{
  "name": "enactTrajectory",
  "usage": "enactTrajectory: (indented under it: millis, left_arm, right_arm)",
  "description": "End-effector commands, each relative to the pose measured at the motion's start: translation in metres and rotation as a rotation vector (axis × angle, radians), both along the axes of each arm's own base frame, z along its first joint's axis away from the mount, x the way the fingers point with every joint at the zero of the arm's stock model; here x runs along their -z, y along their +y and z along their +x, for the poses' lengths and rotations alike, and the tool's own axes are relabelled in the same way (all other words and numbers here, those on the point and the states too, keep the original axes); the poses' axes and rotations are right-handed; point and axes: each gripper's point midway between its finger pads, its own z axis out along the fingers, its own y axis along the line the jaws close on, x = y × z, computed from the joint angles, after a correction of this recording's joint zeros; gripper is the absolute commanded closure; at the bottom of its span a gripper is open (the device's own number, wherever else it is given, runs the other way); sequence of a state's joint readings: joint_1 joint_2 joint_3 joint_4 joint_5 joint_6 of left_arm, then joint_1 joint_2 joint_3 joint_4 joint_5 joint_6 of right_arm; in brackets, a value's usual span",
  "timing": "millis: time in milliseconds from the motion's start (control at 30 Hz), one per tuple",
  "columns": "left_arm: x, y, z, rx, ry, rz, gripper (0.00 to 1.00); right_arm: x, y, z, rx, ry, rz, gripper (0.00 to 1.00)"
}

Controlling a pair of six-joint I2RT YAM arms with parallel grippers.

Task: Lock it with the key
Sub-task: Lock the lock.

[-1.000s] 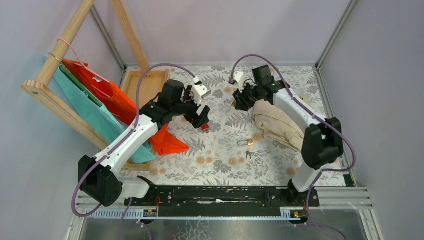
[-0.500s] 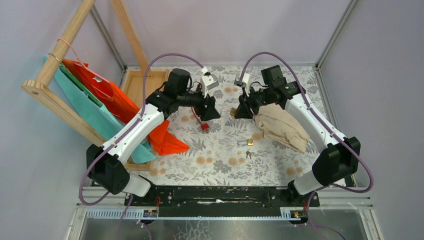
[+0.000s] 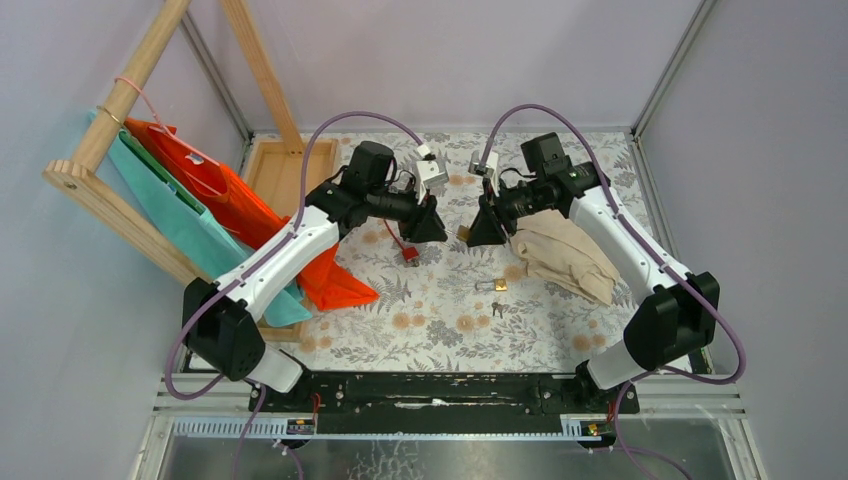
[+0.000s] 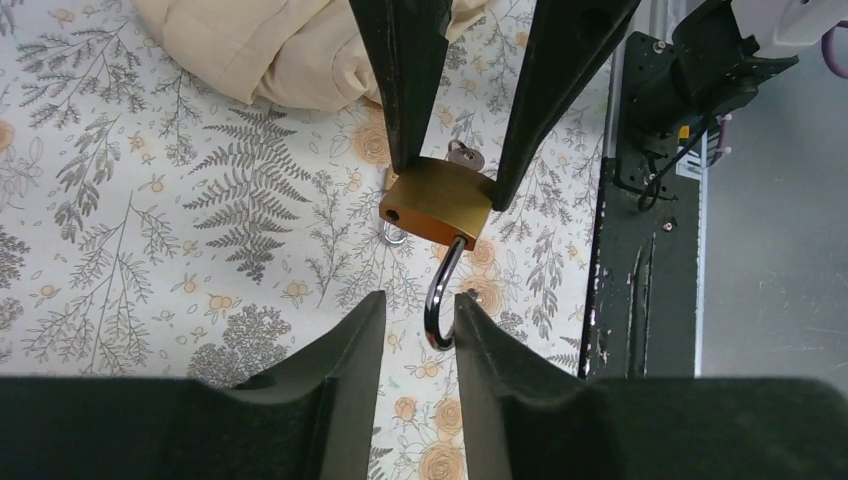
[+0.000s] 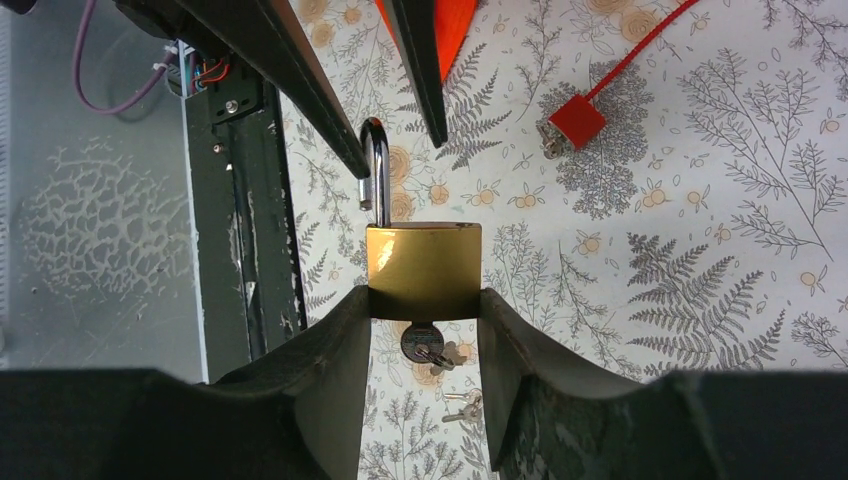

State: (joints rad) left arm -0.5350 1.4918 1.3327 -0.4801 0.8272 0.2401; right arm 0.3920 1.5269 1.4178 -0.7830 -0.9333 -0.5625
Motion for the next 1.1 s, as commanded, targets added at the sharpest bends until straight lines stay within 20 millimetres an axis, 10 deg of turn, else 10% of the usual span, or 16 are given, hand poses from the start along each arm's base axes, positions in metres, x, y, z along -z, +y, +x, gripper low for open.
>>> enactTrajectory:
  millis: [0,567,833,1067]
  left_arm:
    - [-0.007,-0.006,-0.005,0.058,-0.031,-0.025,0.66]
    - [0.010,0.003,-0.026,0.241,-0.211,0.043,0.75]
    - [0.011,0.003,-0.028,0.245,-0.218,0.048,0.56]
    - [0.013,0.003,-0.025,0.238,-0.226,0.060,0.69]
  right_arm:
    - [-0.024,0.010,-0.006,-0.041,0.011,0.076,1.00]
    - [-0.023,0.014,-0.022,-0.109,0.162,0.110,1.00]
    - [-0.019,0.013,-0.021,-0.104,0.166,0.097,1.00]
    - [-0.018,0.013,-0.021,-0.103,0.164,0.094,1.00]
